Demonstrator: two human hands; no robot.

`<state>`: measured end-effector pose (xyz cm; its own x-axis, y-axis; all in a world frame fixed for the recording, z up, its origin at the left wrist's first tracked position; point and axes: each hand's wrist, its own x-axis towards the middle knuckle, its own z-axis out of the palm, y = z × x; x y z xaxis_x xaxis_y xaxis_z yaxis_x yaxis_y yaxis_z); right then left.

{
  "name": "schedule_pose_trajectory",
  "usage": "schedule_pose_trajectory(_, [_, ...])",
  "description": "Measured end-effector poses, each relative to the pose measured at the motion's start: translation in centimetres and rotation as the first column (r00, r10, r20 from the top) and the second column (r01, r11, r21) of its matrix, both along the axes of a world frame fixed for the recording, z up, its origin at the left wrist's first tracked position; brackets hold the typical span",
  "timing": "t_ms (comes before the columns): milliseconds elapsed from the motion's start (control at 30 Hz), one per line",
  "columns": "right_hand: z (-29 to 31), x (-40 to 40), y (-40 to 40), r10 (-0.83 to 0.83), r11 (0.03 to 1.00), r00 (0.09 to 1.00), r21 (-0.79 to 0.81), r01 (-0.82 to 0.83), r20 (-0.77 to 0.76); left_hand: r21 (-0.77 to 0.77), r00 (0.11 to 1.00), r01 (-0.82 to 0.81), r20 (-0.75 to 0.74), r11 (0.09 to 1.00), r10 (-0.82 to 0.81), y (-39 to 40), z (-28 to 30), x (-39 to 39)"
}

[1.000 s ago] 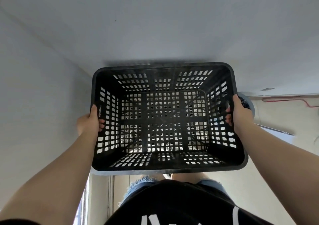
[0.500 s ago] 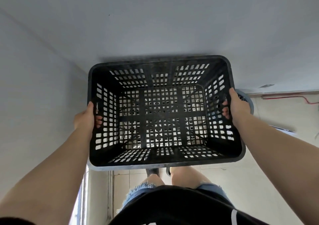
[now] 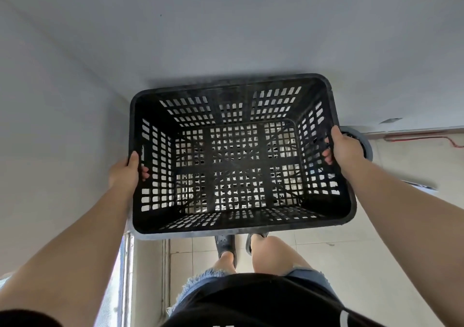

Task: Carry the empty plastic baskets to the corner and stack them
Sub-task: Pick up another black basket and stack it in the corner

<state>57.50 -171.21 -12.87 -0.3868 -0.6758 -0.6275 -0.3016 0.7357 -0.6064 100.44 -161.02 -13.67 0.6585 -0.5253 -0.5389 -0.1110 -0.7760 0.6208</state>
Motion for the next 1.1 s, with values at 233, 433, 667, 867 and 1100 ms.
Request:
schedule_pose_trajectory(233, [-0.5, 0.3, 0.9, -0.039, 0.999, 0.999, 0.007, 0.039, -0.003, -0.01, 0.999, -0.047, -0.016, 0.999, 0.047, -0.5, -0.2, 0.1])
schedule_pose_trajectory(433, [0.0, 0.1, 0.1, -0.048, 0.999, 0.997, 0.003, 0.048, -0.065, 0.014, 0.999, -0.018, 0.032, 1.0, 0.017, -0.3, -0.8, -0.4])
schedule_pose_trajectory(667, [0.5, 0.8, 0.6, 0.001, 1.0, 0.992, -0.006, -0.002, -0.123, 0.049, 0.999, 0.047, 0.013, 0.998, -0.047, 0.1, -0.4, 0.6])
schedule_pose_trajectory(867, [0.9, 0.8, 7.6, 0.278, 0.939, 0.846, -0.057, -0.339, -0.454, -0.039, 0.98, 0.18, 0.094, 0.983, -0.176, 6.0, 1.0, -1.3])
schedule_pose_trajectory(1100, [-0.1, 0.2, 9.8, 0.331, 0.916, 0.737, 0.013, -0.401, -0.589, 0.087, 0.907, 0.272, 0.311, 0.958, -0.285, 8.0, -0.7, -1.9])
